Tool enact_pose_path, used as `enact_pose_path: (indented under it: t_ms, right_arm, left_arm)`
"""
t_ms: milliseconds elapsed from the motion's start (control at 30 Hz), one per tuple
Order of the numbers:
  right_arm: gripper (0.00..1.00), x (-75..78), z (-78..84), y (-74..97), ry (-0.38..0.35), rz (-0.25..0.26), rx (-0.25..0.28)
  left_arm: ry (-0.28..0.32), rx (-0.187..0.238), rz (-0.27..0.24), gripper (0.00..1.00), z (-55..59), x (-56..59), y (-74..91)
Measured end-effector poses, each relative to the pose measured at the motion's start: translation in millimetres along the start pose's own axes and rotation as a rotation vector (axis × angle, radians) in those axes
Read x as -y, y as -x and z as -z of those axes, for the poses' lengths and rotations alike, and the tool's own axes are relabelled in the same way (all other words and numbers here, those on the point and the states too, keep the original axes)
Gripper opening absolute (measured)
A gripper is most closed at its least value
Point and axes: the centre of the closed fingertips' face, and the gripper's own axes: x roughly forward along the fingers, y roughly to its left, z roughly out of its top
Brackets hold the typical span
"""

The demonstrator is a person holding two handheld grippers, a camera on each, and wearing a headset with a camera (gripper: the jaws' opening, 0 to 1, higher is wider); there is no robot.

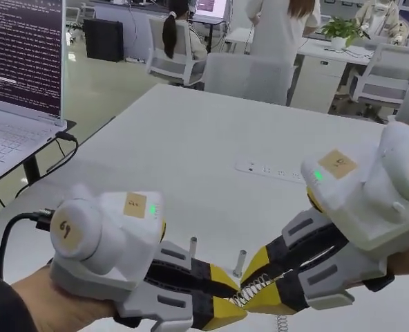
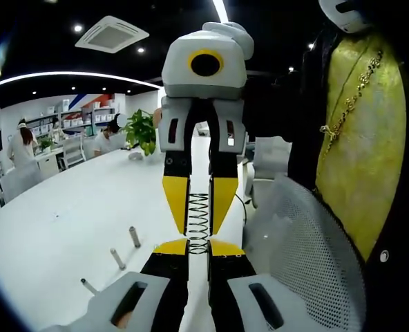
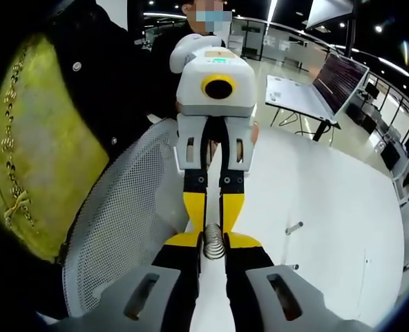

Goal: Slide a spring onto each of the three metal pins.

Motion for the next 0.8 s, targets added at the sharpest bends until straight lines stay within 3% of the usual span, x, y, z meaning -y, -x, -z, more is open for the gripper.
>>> enact_pose_path:
  t_ms: [467, 800]
  right_arm:
    - [0.09, 0.0, 0.9, -0.4, 0.005, -0.001, -0.021]
    - [0.08, 2.0, 1.7, 1.2, 0.002, -0.021, -0.073]
  left_arm:
    - [-0.002, 0.009, -0.007, 0.02, -1.1, -0.3, -0.9]
    - [0.026, 0.025, -0.018, 0.04, -1.8, -1.4, -4.3]
